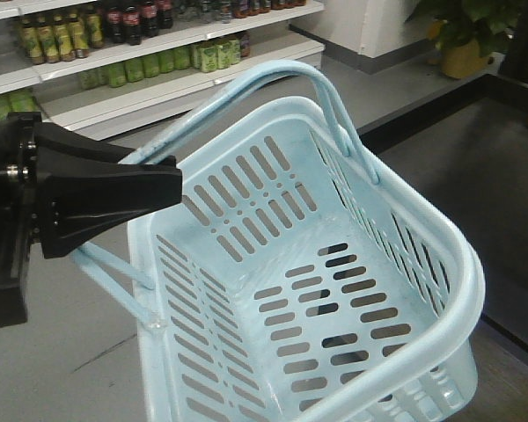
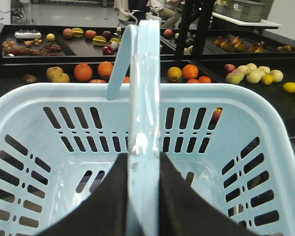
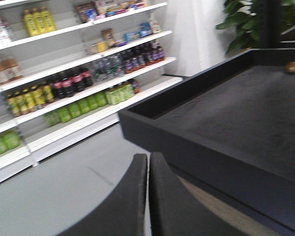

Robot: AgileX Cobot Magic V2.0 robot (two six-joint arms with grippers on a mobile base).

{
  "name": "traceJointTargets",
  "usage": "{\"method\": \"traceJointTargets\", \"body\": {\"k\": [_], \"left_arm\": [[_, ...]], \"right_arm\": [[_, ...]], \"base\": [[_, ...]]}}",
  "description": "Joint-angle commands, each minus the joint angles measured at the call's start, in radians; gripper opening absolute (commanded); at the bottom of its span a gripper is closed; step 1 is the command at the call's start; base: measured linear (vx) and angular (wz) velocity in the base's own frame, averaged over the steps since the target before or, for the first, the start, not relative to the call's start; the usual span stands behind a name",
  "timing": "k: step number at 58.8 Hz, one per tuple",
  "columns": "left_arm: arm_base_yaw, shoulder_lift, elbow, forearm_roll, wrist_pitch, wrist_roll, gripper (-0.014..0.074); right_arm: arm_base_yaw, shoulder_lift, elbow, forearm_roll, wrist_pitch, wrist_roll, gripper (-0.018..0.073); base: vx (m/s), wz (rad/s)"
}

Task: Pick three apples into basket with both arms
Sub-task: 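Drive the base toward the table with red apples and oranges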

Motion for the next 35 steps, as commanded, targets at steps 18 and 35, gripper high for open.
{"method": "traceJointTargets", "body": {"k": [18,35], "left_arm": [[-0.007,-0.022,-0.03,0.018,0.029,-0.009,-0.0006],[-0.007,-0.022,-0.03,0.018,0.03,-0.009,-0.0006]], "right_arm": [[-0.006,-0.012,0.011,-0.014,-0.072,-0.009,-0.0005],[-0.006,-0.012,0.011,-0.014,-0.072,-0.009,-0.0005]], "base": [[0.12,-0.47],[0.11,-0.42]]}}
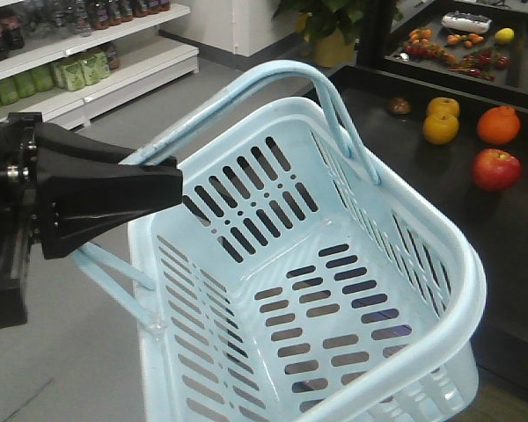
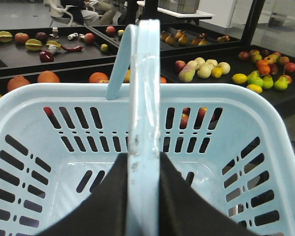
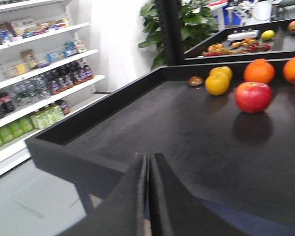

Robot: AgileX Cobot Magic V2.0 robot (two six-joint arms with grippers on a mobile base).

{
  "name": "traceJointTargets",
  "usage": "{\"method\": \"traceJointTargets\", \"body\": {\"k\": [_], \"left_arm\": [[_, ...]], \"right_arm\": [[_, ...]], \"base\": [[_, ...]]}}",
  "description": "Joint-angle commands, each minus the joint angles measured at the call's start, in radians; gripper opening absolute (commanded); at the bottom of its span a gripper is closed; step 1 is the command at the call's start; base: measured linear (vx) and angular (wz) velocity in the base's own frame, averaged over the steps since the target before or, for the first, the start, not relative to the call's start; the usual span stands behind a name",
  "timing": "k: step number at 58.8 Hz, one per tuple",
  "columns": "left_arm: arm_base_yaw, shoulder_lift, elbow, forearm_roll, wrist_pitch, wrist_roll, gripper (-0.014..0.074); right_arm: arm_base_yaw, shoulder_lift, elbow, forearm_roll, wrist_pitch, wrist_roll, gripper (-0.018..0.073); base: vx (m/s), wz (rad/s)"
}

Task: Pick three apples into basket with both arms
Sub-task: 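Drive the base toward the table with red apples and oranges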

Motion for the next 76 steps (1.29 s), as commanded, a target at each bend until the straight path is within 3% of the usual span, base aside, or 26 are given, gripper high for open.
{"method": "traceJointTargets", "body": {"k": [1,76], "left_arm": [[-0.007,-0.022,-0.03,0.018,0.03,-0.009,-0.0006],[-0.007,-0.022,-0.03,0.018,0.03,-0.009,-0.0006]], "right_arm": [[-0.006,-0.012,0.011,-0.014,-0.072,-0.009,-0.0005],[-0.006,-0.012,0.011,-0.014,-0.072,-0.009,-0.0005]], "base": [[0.1,-0.4],[0.08,-0.27]]}}
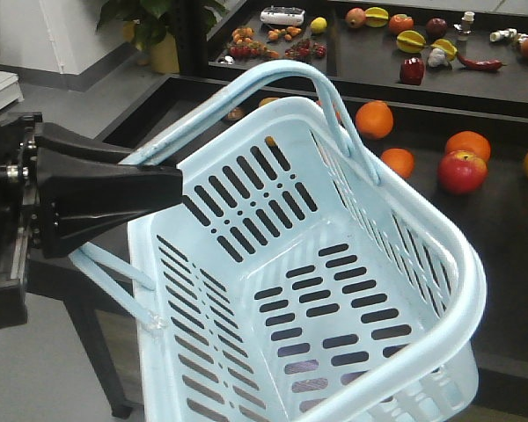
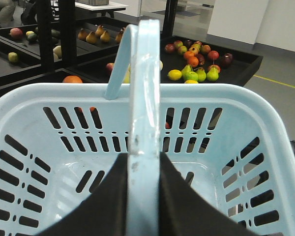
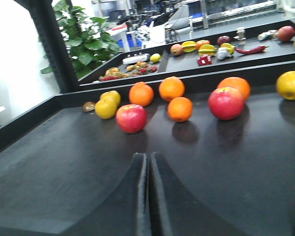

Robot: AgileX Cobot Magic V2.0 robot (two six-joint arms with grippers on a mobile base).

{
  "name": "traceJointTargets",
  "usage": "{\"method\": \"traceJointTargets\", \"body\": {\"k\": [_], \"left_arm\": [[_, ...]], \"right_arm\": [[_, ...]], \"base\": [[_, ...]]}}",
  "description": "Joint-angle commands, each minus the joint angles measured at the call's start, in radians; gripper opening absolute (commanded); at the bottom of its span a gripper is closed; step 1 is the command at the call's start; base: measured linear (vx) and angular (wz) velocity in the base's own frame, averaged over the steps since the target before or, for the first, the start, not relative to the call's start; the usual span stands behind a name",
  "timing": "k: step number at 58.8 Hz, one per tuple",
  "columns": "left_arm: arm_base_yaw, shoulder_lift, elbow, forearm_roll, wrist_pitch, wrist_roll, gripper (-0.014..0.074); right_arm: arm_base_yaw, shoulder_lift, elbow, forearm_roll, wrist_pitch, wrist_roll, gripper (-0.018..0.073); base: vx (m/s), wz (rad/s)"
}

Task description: Pick three apples into basket with both arms

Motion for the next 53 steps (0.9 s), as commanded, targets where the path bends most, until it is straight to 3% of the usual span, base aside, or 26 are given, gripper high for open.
{"method": "traceJointTargets", "body": {"k": [1,53], "left_arm": [[-0.007,-0.022,-0.03,0.018,0.03,-0.009,-0.0006],[-0.007,-0.022,-0.03,0.018,0.03,-0.009,-0.0006]], "right_arm": [[-0.006,-0.012,0.011,-0.014,-0.072,-0.009,-0.0005],[-0.006,-0.012,0.011,-0.014,-0.072,-0.009,-0.0005]], "base": [[0.05,-0.21],[0.05,-0.18]]}}
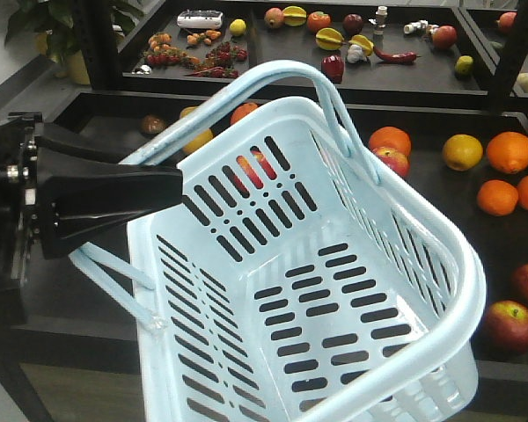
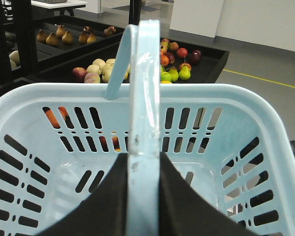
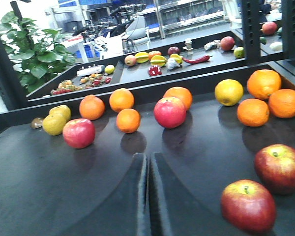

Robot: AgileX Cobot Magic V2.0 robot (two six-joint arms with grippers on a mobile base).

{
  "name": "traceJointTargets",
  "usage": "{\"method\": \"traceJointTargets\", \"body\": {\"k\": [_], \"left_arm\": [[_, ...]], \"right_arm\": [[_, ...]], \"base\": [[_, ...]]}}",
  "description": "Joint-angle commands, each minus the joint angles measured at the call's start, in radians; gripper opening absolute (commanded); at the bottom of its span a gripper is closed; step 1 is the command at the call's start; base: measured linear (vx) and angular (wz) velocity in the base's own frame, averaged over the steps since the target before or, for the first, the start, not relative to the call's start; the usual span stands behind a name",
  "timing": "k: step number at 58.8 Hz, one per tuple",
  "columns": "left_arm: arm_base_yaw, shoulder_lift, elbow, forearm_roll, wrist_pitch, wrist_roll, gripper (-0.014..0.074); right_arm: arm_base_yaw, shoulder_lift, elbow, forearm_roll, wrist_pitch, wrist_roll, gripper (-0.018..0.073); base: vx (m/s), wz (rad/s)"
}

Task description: Pick three apples into basket with both arms

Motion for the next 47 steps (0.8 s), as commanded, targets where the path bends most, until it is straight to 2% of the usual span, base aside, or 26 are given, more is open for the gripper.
{"method": "traceJointTargets", "body": {"k": [1,47], "left_arm": [[-0.007,-0.022,-0.03,0.018,0.03,-0.009,-0.0006],[-0.007,-0.022,-0.03,0.018,0.03,-0.009,-0.0006]], "right_arm": [[-0.006,-0.012,0.011,-0.014,-0.072,-0.009,-0.0005],[-0.006,-0.012,0.011,-0.014,-0.072,-0.009,-0.0005]], "base": [[0.04,-0.12],[0.04,-0.09]]}}
